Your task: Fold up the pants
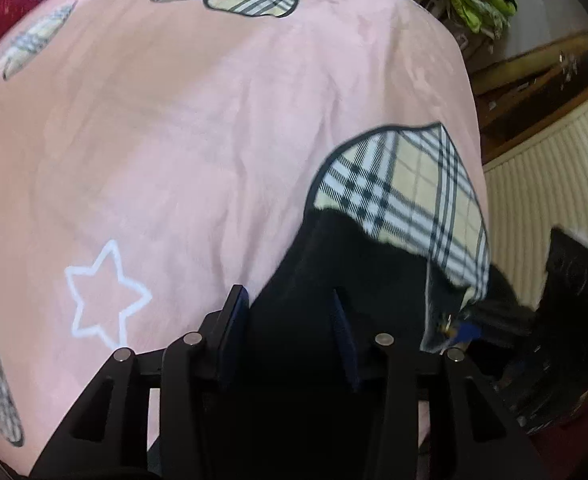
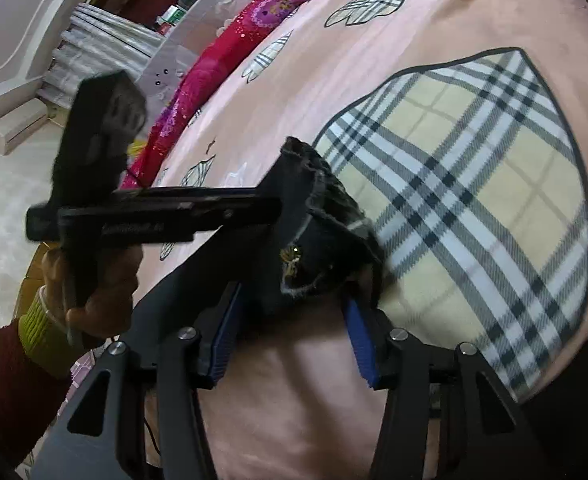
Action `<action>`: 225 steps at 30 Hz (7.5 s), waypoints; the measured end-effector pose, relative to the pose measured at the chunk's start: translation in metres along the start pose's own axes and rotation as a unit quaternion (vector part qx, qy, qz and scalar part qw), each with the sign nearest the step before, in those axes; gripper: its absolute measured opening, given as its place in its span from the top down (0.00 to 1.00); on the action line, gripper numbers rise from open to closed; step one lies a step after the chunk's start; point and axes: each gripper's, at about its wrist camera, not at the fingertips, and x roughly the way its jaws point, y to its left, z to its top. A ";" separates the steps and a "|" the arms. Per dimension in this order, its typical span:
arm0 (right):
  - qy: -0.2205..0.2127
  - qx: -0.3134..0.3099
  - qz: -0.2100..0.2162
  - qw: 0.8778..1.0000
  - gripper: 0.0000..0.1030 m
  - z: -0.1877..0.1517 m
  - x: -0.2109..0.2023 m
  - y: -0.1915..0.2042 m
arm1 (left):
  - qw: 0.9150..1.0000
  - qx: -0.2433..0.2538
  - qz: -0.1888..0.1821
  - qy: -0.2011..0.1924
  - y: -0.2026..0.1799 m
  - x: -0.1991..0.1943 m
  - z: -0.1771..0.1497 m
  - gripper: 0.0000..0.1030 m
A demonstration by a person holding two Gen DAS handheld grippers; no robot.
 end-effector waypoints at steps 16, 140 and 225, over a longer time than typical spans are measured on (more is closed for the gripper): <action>-0.023 -0.058 0.068 0.996 0.88 0.010 -0.005 0.034 | 0.993 -0.034 -0.050 -0.100 0.006 -0.064 -0.031 0.92; 0.470 -0.598 0.204 0.617 0.66 -0.232 0.400 0.497 | 0.577 -0.721 0.169 -0.345 0.181 -0.194 -0.642 0.55; 0.241 -0.337 0.223 0.882 0.81 0.045 0.169 0.186 | 0.900 -0.310 0.160 -0.260 0.005 -0.134 -0.252 0.77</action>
